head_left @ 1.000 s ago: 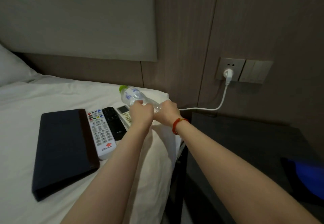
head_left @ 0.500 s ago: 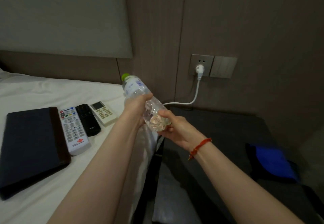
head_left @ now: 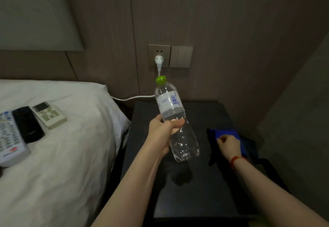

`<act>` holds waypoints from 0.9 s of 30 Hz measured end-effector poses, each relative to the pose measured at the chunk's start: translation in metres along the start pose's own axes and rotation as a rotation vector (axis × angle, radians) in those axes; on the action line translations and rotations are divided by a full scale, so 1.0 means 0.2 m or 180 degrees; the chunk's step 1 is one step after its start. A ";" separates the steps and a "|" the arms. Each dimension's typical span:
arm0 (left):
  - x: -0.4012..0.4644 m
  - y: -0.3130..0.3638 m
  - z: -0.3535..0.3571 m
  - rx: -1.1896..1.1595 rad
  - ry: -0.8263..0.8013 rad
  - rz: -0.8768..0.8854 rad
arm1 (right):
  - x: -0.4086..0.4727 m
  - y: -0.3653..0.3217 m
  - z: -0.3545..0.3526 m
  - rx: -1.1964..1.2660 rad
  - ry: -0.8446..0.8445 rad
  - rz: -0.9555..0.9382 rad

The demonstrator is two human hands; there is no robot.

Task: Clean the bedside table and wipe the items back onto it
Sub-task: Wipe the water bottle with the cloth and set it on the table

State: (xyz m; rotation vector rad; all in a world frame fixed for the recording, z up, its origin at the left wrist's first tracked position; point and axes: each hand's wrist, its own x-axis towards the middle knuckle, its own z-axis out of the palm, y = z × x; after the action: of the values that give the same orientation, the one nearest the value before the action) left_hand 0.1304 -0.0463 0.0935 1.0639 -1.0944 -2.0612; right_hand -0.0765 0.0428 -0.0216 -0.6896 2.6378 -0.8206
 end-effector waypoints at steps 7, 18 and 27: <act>0.00 -0.07 0.12 0.0062 -0.0268 -0.0089 | 0.02 0.15 0.05 -0.0892 0.0015 -0.0383; -0.01 -0.08 0.12 0.0107 -0.0410 -0.0180 | 0.09 0.18 0.03 -0.0435 0.0112 -0.0153; -0.01 -0.09 0.09 0.0077 -0.0461 -0.0191 | -0.01 -0.04 -0.24 0.2894 -0.0142 0.0879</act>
State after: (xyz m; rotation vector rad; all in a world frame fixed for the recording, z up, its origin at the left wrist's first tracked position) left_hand 0.1141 -0.0288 0.0846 0.9824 -1.1737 -2.2067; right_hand -0.0917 0.0603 0.0212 -0.0881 1.9145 -1.6780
